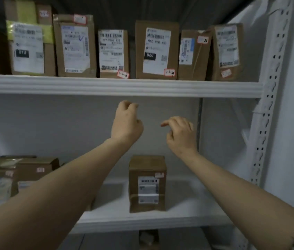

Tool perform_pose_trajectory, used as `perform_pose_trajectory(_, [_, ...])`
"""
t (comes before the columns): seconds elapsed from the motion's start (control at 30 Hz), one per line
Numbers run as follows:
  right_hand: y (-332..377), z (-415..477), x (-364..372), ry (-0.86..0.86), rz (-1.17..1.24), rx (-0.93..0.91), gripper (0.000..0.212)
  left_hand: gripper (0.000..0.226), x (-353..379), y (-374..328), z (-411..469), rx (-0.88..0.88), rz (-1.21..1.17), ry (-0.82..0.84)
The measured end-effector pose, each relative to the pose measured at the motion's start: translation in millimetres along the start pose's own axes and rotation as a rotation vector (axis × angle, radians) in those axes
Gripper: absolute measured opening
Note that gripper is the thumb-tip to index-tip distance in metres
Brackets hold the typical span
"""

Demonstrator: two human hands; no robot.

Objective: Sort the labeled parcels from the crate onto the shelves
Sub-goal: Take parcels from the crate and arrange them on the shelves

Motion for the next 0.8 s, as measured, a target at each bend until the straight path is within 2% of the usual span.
perform_pose_trajectory(0.2, [-13.5,-64.9,11.5,0.327,0.006,0.167,0.034,0.05,14.6,43.5,-74.7,-0.135,0.093,0.214])
perform_pose_trajectory(0.4, [-14.0,-112.5,-1.2,0.345,0.012,0.33,0.035,0.047,19.2,66.1,-131.4,-0.197,0.133,0.319])
perform_pose_trajectory(0.6, [-17.1,-158.8,-31.9,0.433,-0.116,0.469,0.035,0.035,38.4,69.4,-174.1,-0.173,0.056,0.456])
perform_pose_trajectory(0.7, [-15.2,-189.1,-53.4,0.459,-0.178,0.641,0.035,0.037,47.4,72.1,-191.0,-0.113,0.005,0.577])
perform_pose_trajectory(0.8, [-0.3,-221.8,-80.7,0.508,-0.27,0.855,0.036,0.029,52.1,71.7,-209.9,-0.025,-0.054,0.739])
Point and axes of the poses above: each hand's wrist, its own z-axis towards the middle knuckle, its own x-axis out of the palm, y = z × x, the point moved 4 cm from there along z, towards the middle knuckle, and after that the axes turned 15 degrees about -y, right-handed, at the moved point
